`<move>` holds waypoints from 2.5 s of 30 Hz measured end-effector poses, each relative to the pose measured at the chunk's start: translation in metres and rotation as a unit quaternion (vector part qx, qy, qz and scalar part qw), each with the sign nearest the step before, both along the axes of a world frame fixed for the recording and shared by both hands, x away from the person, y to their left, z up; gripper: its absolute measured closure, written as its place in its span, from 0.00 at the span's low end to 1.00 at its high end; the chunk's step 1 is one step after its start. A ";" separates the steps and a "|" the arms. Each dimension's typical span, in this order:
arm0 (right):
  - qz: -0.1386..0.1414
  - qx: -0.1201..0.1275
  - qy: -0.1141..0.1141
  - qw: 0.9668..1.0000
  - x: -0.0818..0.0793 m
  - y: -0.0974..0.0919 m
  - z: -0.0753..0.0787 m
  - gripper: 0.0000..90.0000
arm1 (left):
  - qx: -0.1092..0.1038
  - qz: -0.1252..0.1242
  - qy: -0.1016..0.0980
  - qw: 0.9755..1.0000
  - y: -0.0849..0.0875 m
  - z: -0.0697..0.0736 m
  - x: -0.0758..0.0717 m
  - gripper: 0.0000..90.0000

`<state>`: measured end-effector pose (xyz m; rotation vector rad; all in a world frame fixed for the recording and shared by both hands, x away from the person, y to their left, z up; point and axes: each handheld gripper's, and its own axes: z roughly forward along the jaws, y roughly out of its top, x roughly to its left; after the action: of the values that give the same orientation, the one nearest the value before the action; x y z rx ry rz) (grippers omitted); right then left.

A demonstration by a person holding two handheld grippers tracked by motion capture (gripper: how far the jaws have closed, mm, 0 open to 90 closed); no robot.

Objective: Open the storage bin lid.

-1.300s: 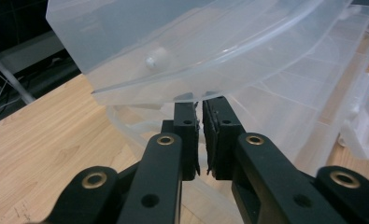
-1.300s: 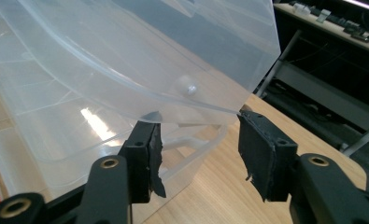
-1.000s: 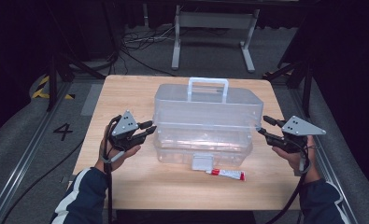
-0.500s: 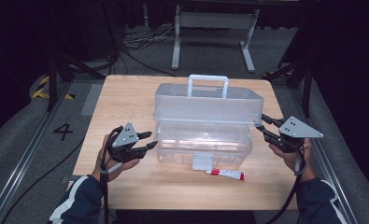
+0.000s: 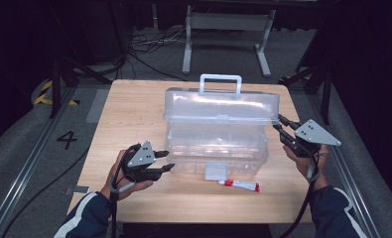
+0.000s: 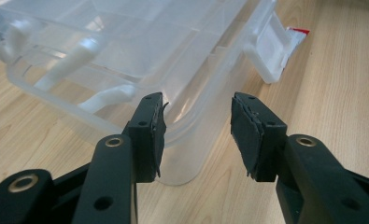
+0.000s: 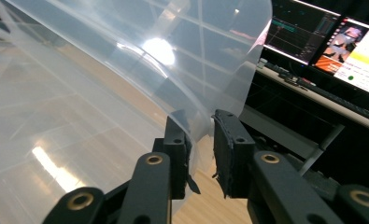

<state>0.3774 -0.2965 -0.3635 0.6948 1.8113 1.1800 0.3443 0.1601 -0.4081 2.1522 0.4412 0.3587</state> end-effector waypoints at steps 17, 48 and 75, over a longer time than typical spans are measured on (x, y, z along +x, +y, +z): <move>-0.043 0.013 -0.006 0.999 0.014 0.007 0.016 0.92 | 0.018 -0.015 -0.001 1.000 -0.014 -0.002 0.006 0.60; -0.076 0.030 0.025 0.996 0.050 0.014 0.038 0.94 | 0.098 -0.054 0.011 0.994 -0.045 -0.011 0.028 0.77; -0.090 0.043 0.040 0.994 0.066 0.024 0.044 0.95 | 0.153 -0.056 0.006 0.987 -0.052 -0.005 0.034 0.83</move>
<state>0.4439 -0.2724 -0.3194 0.9488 1.7302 1.1288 0.3782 0.1079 -0.4130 2.4665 0.2838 0.3704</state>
